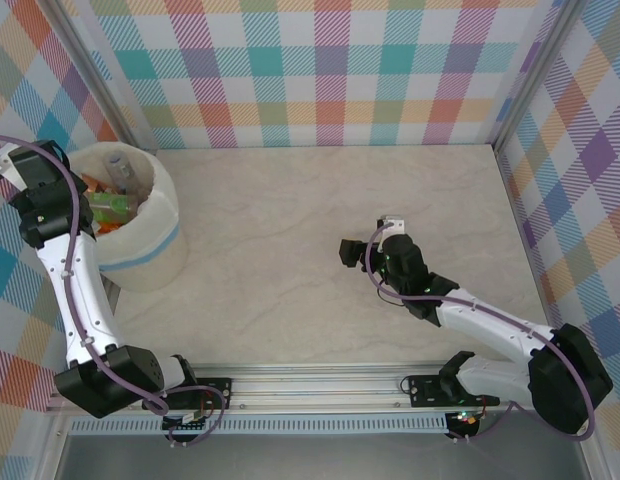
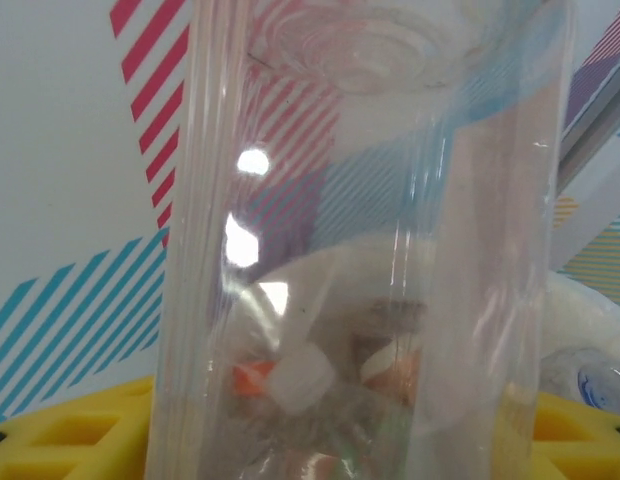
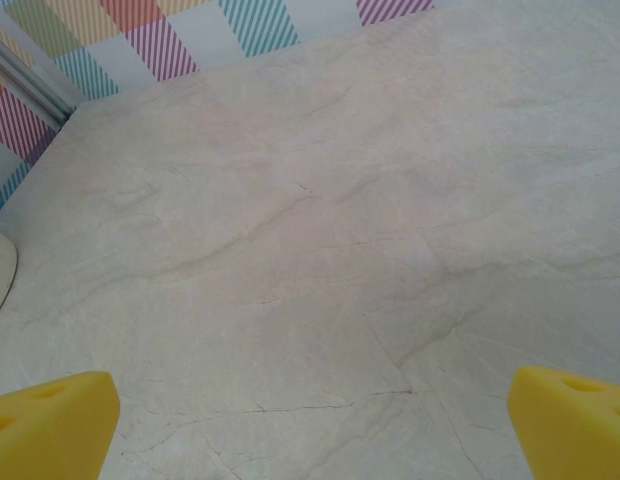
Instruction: Put the plastic bottles in the bin
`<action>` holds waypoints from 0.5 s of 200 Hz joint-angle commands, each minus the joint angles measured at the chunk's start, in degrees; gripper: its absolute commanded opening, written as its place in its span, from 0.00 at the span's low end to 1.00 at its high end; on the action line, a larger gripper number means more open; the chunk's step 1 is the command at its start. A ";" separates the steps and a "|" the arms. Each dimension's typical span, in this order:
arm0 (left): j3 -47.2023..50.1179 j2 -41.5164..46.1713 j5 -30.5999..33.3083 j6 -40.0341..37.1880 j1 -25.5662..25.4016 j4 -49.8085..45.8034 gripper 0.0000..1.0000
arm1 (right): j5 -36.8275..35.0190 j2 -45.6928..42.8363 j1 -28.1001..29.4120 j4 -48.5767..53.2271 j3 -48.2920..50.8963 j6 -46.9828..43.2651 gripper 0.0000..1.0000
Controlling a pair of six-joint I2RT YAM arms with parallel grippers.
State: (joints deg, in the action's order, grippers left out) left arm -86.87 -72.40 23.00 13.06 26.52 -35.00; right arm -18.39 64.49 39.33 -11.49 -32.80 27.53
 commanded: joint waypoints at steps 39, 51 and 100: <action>-3.40 0.16 -8.54 5.63 0.81 -5.45 0.89 | -0.61 0.25 -1.08 -0.94 -2.92 -3.82 1.00; -5.16 0.79 -10.87 6.00 0.62 -6.98 0.92 | -1.22 -0.12 -1.40 -0.75 -3.20 -4.95 1.00; -7.02 7.08 -13.41 5.85 -11.61 -6.54 0.97 | -2.69 -1.82 -4.94 0.34 -4.20 -10.26 1.00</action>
State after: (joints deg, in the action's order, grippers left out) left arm -91.90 -69.67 12.53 18.59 22.02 -41.71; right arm -19.51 64.49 36.38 -11.33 -34.63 21.34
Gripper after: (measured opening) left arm 0.960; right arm 0.996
